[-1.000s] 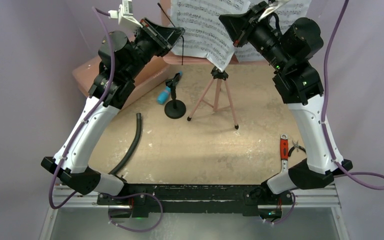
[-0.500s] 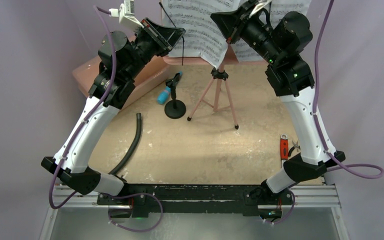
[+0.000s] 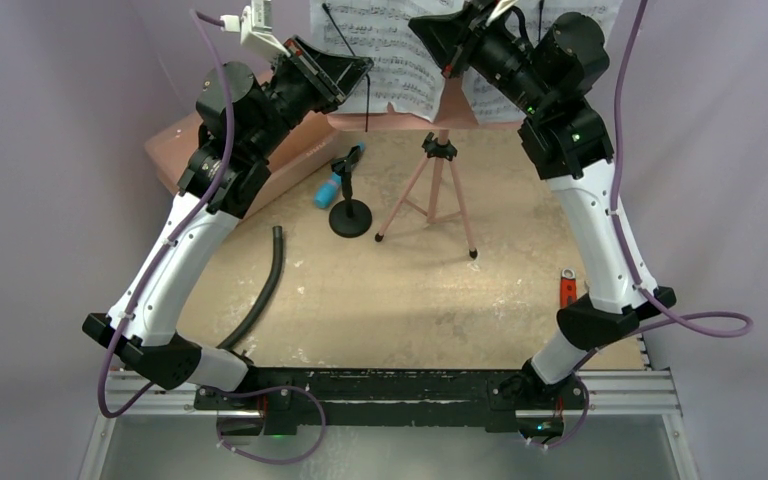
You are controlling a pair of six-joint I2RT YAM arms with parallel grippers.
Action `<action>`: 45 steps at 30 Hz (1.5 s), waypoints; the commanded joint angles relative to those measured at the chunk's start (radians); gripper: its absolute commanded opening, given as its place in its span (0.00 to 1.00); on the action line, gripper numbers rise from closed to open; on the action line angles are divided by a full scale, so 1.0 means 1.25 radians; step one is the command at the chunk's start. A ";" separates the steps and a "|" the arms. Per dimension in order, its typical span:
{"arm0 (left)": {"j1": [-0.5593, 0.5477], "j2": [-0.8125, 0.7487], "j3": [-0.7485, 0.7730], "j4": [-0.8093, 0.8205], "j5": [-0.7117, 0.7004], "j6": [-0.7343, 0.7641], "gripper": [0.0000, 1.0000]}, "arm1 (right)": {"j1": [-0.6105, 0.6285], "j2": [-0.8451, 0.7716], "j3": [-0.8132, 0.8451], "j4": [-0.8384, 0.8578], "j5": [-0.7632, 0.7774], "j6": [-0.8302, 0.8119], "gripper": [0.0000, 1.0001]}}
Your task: Set up the instrument practice props
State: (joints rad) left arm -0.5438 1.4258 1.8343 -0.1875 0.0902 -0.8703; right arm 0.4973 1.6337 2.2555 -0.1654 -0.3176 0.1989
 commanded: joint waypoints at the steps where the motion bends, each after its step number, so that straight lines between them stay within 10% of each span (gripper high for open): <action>1: -0.001 -0.019 0.005 0.082 0.039 0.017 0.00 | 0.002 0.012 0.041 0.051 -0.033 0.016 0.00; 19: -0.001 -0.019 0.000 0.098 0.045 0.029 0.00 | 0.002 0.011 0.025 0.044 -0.061 0.013 0.00; 27: -0.002 -0.029 -0.018 0.108 0.036 0.028 0.25 | 0.003 0.006 0.020 0.052 -0.063 0.034 0.09; 35: -0.002 -0.048 -0.048 0.121 0.007 0.029 0.23 | 0.003 -0.041 -0.030 0.063 -0.023 0.031 0.29; 45: -0.002 -0.046 -0.048 0.120 0.005 0.030 0.07 | 0.002 -0.078 -0.061 0.113 0.053 0.024 0.15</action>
State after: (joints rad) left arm -0.5438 1.3979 1.7702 -0.1020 0.0994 -0.8444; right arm 0.4973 1.5639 2.1677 -0.1093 -0.2955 0.2344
